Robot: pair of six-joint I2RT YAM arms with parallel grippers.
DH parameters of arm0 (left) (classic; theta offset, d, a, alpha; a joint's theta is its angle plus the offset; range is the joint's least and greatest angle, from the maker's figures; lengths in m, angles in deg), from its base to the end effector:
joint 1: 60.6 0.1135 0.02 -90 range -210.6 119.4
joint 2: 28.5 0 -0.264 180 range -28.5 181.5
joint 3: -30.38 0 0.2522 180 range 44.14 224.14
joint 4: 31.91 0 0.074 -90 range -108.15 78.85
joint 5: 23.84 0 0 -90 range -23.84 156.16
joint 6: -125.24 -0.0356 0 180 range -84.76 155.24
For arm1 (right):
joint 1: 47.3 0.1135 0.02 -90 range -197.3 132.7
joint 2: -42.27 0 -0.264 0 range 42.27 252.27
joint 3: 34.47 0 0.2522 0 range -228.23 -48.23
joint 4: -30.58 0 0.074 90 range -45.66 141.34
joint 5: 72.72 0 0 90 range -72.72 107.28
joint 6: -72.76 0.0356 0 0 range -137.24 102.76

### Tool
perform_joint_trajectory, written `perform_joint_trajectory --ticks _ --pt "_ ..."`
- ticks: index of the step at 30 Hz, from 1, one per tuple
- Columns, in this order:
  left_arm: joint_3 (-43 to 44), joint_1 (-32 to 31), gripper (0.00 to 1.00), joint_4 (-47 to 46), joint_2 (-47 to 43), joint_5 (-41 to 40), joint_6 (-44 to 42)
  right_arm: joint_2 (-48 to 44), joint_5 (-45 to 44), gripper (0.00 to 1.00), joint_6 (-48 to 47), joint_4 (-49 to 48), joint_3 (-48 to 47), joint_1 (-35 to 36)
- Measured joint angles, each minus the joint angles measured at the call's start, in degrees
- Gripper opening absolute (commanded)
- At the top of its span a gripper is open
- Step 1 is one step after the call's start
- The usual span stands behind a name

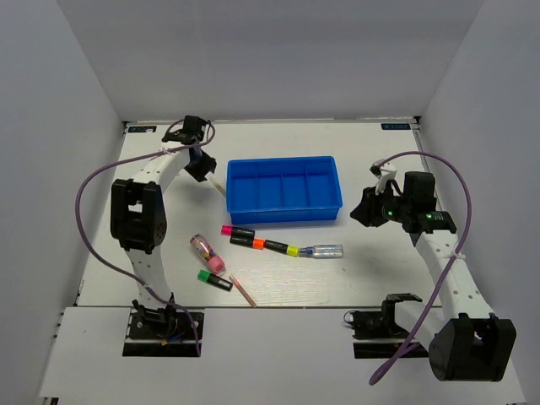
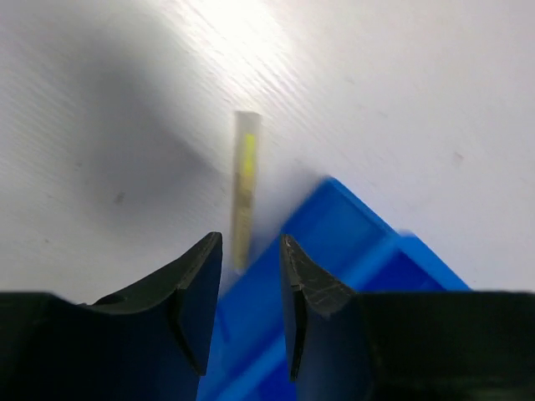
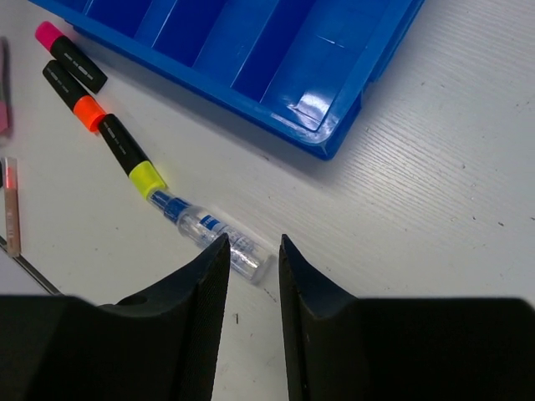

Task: Sort the stationery into containers
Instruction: Pick up the pen from the center of the board.

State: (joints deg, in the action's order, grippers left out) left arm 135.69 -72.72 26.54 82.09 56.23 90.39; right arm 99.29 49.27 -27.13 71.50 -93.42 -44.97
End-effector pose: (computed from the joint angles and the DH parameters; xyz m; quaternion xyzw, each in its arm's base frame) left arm 0.4043 -0.0806 0.2396 -0.3741 0.8954 -0.0552 0.2352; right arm 0.2084 0.0274 0.2779 -0.2103 0.8500 0.2209 0.4294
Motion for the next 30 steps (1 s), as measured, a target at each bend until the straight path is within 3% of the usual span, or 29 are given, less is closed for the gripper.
perform_joint_trajectory --ticks 8,17,30 --pt "5.16 2.01 0.48 4.13 10.71 2.38 2.95 0.37 -2.12 0.35 -0.22 0.26 -0.02 0.0" --pt "5.92 1.73 0.52 3.76 12.39 3.37 2.82 0.96 -3.37 0.35 -0.92 1.68 -0.02 0.04" --pt "16.22 1.49 0.51 10.32 20.37 3.32 0.74 1.14 -3.85 0.35 -1.14 2.75 -0.02 0.07"
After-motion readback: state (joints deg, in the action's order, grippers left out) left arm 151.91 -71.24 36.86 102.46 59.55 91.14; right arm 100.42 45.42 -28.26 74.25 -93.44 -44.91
